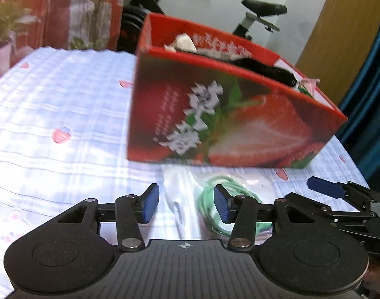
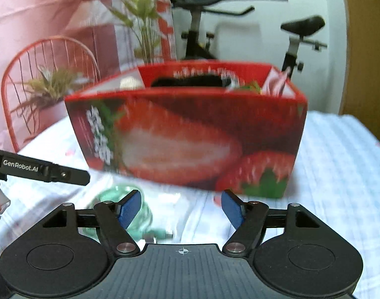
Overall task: Organize soft objects
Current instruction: 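Lower both tools onto the clear bag of green cables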
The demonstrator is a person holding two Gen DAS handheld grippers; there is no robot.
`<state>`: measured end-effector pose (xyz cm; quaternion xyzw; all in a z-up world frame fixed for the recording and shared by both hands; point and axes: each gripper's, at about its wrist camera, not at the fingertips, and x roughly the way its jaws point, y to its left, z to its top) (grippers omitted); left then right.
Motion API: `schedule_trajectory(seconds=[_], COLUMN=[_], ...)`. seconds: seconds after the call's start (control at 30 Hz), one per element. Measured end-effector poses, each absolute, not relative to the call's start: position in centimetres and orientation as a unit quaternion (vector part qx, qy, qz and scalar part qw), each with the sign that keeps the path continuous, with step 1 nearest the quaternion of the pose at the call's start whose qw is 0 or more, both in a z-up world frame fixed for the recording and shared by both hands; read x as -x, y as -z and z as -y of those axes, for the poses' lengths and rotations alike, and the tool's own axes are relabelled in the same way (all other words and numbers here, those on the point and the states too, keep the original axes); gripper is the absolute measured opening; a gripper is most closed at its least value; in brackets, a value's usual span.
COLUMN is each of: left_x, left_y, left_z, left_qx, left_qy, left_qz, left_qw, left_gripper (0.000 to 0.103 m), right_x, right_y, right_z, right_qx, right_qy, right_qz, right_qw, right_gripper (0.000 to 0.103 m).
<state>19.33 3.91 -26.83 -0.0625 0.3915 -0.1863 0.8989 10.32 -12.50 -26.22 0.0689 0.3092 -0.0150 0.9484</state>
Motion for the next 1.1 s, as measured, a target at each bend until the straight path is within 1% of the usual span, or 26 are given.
schedule_trajectory(seconds=[0.03, 0.13, 0.27, 0.47, 0.67, 0.93, 1.1], left_x=[-19.5, -19.9, -19.7, -18.1, -16.3, -15.5, -15.4], left_y=[27.1, 27.8, 28.0, 28.4, 28.6, 28.8, 29.0], left_z=[-3.8, -3.4, -2.5, -1.3, -0.7, -1.3, -1.4], left_qx=[0.066, 0.076, 0.074, 0.078, 0.073, 0.082, 0.097], left_qy=[0.189, 0.196, 0.211, 0.229, 0.235, 0.230, 0.233], left_qz=[-0.397, -0.405, -0.410, -0.415, -0.414, -0.408, -0.405], left_qw=[0.896, 0.890, 0.884, 0.877, 0.876, 0.879, 0.879], left_gripper=[0.045, 0.044, 0.039, 0.039, 0.039, 0.039, 0.038], right_x=[-10.3, -10.1, -9.8, -9.6, -8.5, -7.7, -7.6], right_y=[26.6, 27.3, 28.1, 28.5, 28.3, 28.4, 28.7], right_z=[12.5, 12.9, 13.7, 14.4, 14.4, 14.3, 14.1], right_qx=[-0.074, -0.091, -0.112, -0.135, -0.136, -0.118, -0.107], right_qy=[0.016, 0.021, 0.022, 0.015, 0.005, 0.009, 0.005], right_qz=[-0.315, -0.326, -0.337, -0.342, -0.346, -0.350, -0.342], right_qw=[0.946, 0.941, 0.935, 0.930, 0.928, 0.929, 0.934], right_gripper=[0.069, 0.070, 0.071, 0.073, 0.074, 0.074, 0.077])
